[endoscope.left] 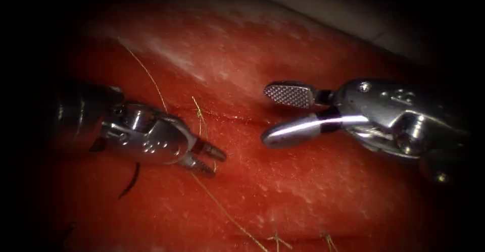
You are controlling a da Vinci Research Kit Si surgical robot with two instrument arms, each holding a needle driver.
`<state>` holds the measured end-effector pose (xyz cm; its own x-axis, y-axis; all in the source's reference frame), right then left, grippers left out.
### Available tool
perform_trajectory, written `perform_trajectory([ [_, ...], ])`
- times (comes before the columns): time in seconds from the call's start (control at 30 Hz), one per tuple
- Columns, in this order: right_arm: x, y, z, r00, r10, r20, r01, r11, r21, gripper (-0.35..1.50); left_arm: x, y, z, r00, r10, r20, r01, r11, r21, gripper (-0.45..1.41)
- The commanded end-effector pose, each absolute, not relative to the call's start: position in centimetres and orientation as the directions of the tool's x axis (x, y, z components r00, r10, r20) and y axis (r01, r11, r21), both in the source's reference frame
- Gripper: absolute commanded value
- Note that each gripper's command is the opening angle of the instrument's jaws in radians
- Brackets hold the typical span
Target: Wound Closure
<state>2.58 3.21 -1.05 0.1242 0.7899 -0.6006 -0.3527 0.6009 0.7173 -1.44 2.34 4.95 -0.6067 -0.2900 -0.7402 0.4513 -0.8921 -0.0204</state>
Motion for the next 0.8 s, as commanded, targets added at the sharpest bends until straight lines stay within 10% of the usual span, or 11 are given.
perform_trajectory([
  [0.03, 2.66, 3.2, -0.97, 0.129, 0.782, -0.61, -0.356, 0.61, 0.708, 1.11, -1.5, 2.3, 5.01, -0.606, -0.289, -0.741, 0.452, -0.892, -0.022, -0.13],
  [0.13, 2.68, 3.14, -0.9, 0.132, 0.777, -0.615, -0.361, 0.616, 0.701, 1.13, -1.49, 2.29, 5.03, -0.606, -0.291, -0.74, 0.453, -0.891, -0.021, -0.35],
  [0.8, 3.06, 3.01, -0.51, 0.233, 0.489, -0.841, -0.224, 0.868, 0.443, 1.23, -1.25, 2.58, 4.88, -0.503, -0.141, -0.853, 0.259, -0.966, 0.007, -0.35],
])
